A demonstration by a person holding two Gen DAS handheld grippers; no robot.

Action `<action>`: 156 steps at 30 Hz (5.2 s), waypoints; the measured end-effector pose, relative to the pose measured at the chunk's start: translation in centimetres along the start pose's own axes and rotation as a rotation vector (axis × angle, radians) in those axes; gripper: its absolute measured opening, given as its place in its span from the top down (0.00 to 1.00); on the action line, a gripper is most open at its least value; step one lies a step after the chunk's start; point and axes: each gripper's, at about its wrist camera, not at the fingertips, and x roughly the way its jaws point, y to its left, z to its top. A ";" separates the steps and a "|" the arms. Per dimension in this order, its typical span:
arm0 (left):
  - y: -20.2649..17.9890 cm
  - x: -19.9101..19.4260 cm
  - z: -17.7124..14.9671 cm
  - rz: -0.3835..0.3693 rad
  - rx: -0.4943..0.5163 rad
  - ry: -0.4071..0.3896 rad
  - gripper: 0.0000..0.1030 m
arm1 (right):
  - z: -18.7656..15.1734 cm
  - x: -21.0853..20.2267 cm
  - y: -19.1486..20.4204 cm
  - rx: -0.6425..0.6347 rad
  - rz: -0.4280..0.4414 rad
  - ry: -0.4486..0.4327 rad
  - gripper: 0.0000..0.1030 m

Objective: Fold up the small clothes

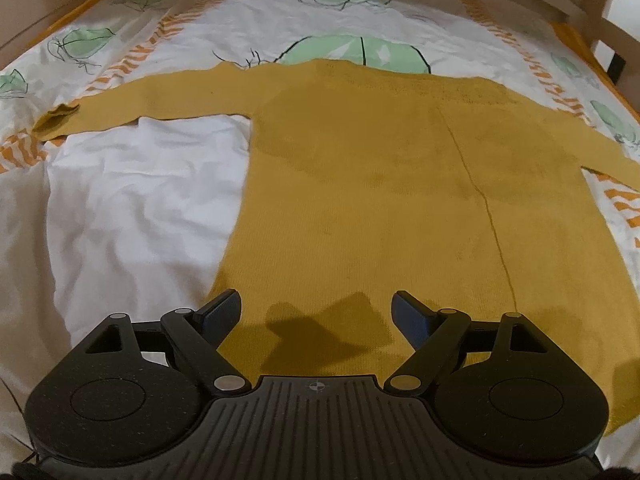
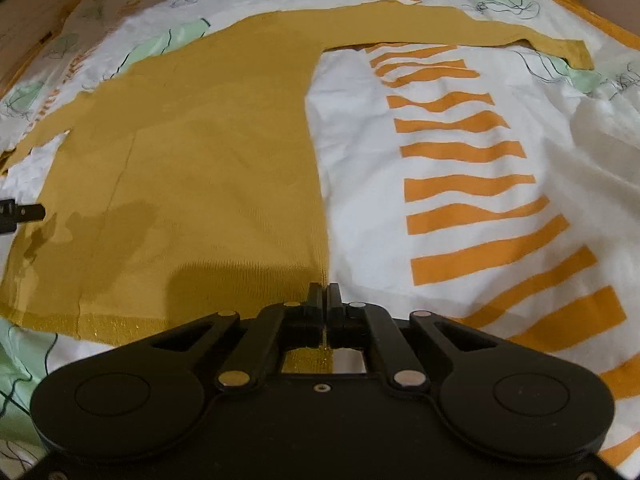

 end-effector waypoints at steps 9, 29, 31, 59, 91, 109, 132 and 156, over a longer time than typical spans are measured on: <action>-1.4 1.2 2.4 0.031 0.050 -0.062 0.20 | 2.4 -1.1 -1.9 0.132 0.065 -0.100 0.30; -4.7 7.2 12.7 0.063 0.057 -0.151 0.20 | 17.8 3.7 -17.4 0.346 -0.110 -0.286 0.20; -5.0 8.0 13.1 0.067 0.051 -0.157 0.20 | 19.4 4.0 -19.5 0.356 -0.156 -0.303 0.20; -7.7 14.6 11.1 0.082 0.051 -0.239 0.09 | 24.4 11.4 -32.6 0.434 -0.321 -0.211 0.55; 5.0 7.8 11.6 -0.040 0.057 -0.124 0.15 | 32.3 -1.5 1.8 0.136 0.395 -0.324 0.85; 12.3 6.8 11.2 -0.061 -0.056 -0.111 0.15 | 26.5 11.5 19.6 -0.016 0.557 -0.129 0.74; 3.3 12.6 16.1 -0.144 0.030 -0.068 0.27 | 16.2 6.5 7.3 -0.228 0.071 -0.449 0.09; 4.4 10.1 19.8 -0.032 -0.051 -0.210 0.99 | 13.6 7.8 5.1 -0.162 0.157 -0.449 0.07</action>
